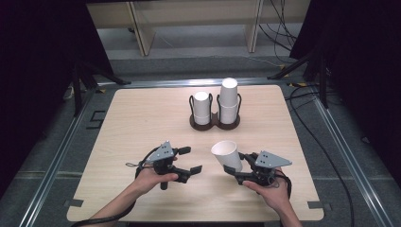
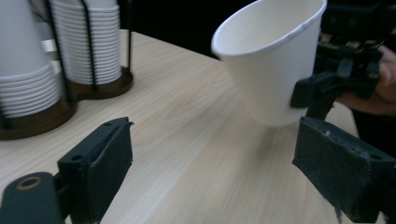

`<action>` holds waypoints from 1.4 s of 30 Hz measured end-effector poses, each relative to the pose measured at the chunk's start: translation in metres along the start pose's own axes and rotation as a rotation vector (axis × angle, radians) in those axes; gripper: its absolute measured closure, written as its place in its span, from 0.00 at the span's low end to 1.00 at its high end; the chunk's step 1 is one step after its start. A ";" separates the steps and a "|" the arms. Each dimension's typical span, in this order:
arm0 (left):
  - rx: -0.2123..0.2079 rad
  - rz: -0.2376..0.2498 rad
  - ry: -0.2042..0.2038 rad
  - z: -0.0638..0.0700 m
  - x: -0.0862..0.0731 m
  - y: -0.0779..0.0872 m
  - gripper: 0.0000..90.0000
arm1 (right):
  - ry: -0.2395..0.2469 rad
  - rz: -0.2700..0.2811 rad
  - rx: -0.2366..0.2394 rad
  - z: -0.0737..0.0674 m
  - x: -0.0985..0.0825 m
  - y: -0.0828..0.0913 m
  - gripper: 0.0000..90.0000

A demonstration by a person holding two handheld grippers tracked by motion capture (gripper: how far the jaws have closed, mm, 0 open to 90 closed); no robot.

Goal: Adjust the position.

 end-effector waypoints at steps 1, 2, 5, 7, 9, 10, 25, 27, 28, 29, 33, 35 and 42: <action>-0.014 0.004 0.014 0.001 0.001 -0.004 0.12 | 0.008 0.017 0.003 -0.001 0.000 -0.002 0.40; -0.022 -0.006 0.002 -0.001 0.003 -0.008 0.12 | 0.003 0.006 -0.002 -0.003 -0.001 -0.002 0.40; -0.074 -0.006 -0.007 0.001 0.008 -0.018 0.12 | 0.030 0.027 0.017 -0.005 -0.001 -0.006 0.40; -0.099 -0.002 -0.019 0.001 0.011 -0.023 0.12 | 0.003 0.022 0.035 -0.009 -0.002 -0.008 0.40; -0.100 -0.056 -0.058 -0.003 0.013 -0.022 0.13 | 0.017 -0.022 0.037 -0.010 -0.002 -0.006 0.40; -0.120 -0.026 -0.047 -0.002 0.014 -0.026 0.13 | 0.015 0.012 0.044 -0.011 -0.002 -0.008 0.40; -0.220 0.036 -0.031 0.002 0.019 -0.042 0.18 | 0.043 -0.007 0.074 -0.018 -0.002 -0.013 0.40; -0.212 0.034 -0.028 0.002 0.021 -0.042 0.20 | 0.061 0.000 0.070 -0.018 -0.002 -0.014 0.39; -0.214 0.037 -0.033 0.002 0.022 -0.043 0.20 | 0.040 -0.010 0.083 -0.020 -0.002 -0.014 0.39; -0.219 0.036 -0.040 0.003 0.023 -0.043 0.21 | 0.048 -0.022 0.072 -0.019 -0.002 -0.013 0.39; -0.219 0.013 -0.069 0.005 0.025 -0.044 0.23 | 0.054 -0.009 0.083 -0.019 -0.002 -0.015 0.38; -0.216 -0.002 -0.094 0.007 0.025 -0.045 0.25 | 0.068 -0.023 0.083 -0.019 -0.002 -0.015 0.37; -0.197 -0.082 -0.258 0.015 0.028 -0.048 0.27 | 0.125 -0.099 0.057 -0.019 -0.003 -0.016 0.28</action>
Point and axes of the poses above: each handheld gripper's, and its own axes: y roughly backward along the jaws, x roughly out of its top, z roughly to its right, the point moved 3 cm from there along -y, roughly forward along the jaws, and after that the axes turned 15 degrees about -x, right-handed, at the moved point
